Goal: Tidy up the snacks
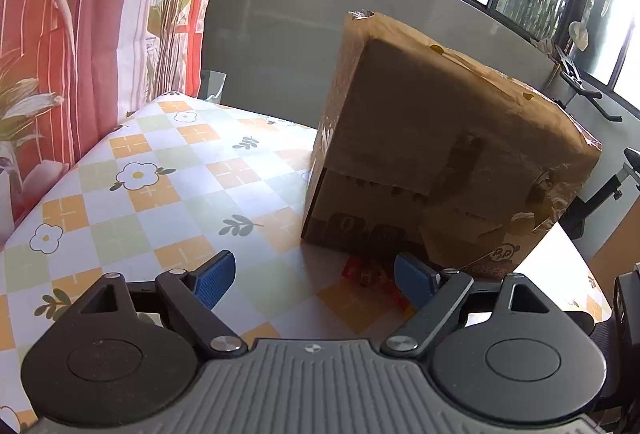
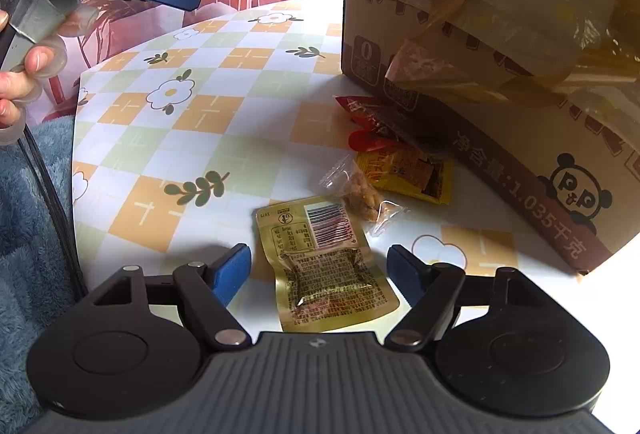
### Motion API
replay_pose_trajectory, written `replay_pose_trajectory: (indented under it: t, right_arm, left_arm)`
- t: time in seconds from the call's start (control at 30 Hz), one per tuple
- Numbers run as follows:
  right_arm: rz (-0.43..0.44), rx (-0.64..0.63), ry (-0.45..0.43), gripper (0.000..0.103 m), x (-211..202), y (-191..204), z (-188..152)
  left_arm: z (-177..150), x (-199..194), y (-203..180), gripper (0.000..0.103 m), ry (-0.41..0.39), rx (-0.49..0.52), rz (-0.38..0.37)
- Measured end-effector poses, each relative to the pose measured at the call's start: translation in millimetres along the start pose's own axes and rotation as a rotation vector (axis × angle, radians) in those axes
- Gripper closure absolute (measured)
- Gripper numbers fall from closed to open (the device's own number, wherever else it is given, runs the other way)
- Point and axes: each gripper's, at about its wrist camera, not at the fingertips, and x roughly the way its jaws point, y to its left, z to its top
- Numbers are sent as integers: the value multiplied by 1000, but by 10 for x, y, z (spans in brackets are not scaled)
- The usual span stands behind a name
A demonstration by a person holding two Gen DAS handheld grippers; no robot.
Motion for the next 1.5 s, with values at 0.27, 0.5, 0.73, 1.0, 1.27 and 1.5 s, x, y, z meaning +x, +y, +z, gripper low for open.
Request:
replay_pose_trajectory:
  t: [0.27, 0.5, 0.73, 1.0, 1.27, 1.5]
  right_arm:
    - [8, -20, -13, 52, -180, -8, -88]
    - [5, 91, -123, 52, -448, -40, -149]
    - [-145, 266, -209, 52, -494, -309, -220]
    - [-291, 400, -262, 52, -367, -517, -379]
    - [-309, 457, -274, 52, -316, -592, -534]
    - [-302, 442, -281, 52, -305, -546, -543]
  left_arm:
    - [-20, 18, -16, 15, 12, 3, -7]
    - [-38, 57, -35, 16, 22, 8, -10]
    - [-55, 214, -89, 16, 57, 35, -37]
    - [-87, 748, -356, 17, 169, 95, -97]
    - [-33, 1231, -672, 17, 176, 146, -68]
    - [-103, 1474, -696, 19, 167, 125, -20]
